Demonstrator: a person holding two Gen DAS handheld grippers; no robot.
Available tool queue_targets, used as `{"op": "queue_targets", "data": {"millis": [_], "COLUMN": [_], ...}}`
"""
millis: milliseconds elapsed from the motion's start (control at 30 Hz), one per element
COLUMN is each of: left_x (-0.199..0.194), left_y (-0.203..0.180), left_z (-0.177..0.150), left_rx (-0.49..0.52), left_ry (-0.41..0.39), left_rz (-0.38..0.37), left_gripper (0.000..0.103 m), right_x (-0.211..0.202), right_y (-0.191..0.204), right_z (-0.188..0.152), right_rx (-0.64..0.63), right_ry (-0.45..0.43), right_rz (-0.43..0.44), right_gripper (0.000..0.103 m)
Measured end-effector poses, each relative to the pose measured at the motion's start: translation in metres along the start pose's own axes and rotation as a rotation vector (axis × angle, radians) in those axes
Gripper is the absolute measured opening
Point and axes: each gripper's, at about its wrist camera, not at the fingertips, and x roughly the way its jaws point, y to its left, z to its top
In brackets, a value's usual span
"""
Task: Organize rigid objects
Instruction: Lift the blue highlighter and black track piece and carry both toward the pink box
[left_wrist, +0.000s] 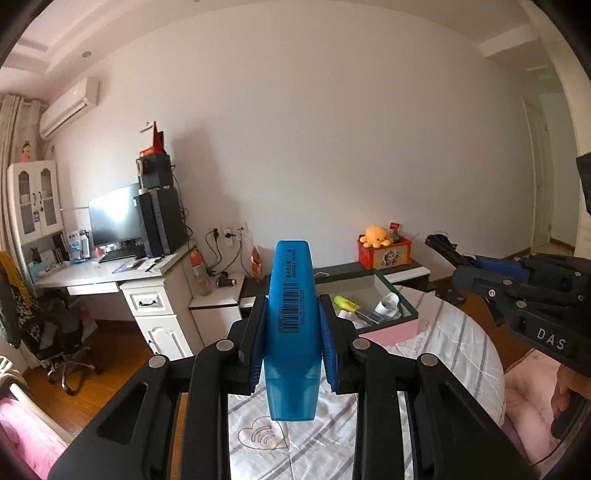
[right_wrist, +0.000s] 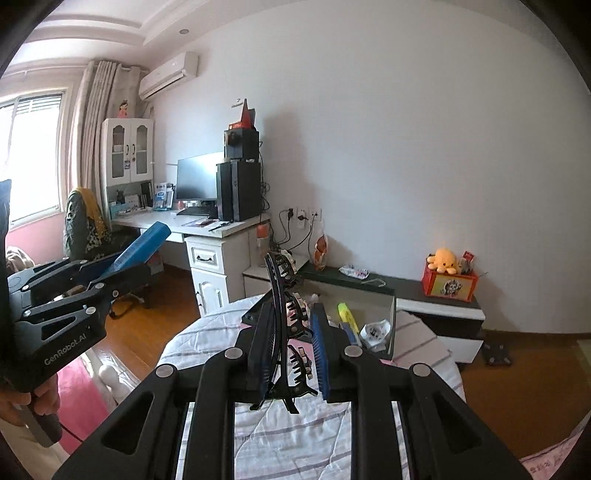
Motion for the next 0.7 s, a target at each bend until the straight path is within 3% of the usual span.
{"op": "queue_targets", "data": {"millis": [700], "left_x": [0.051], "left_y": [-0.002], "left_z": [0.007], "left_rx": [0.032], "left_ry": [0.038], "left_rz": [0.006], "left_gripper": [0.026], "right_x": [0.036], "right_y": [-0.024], "right_z": [-0.007], "right_rx": [0.015], "right_ry": [0.062], "right_rz": [-0.007], "right_gripper": [0.02]}}
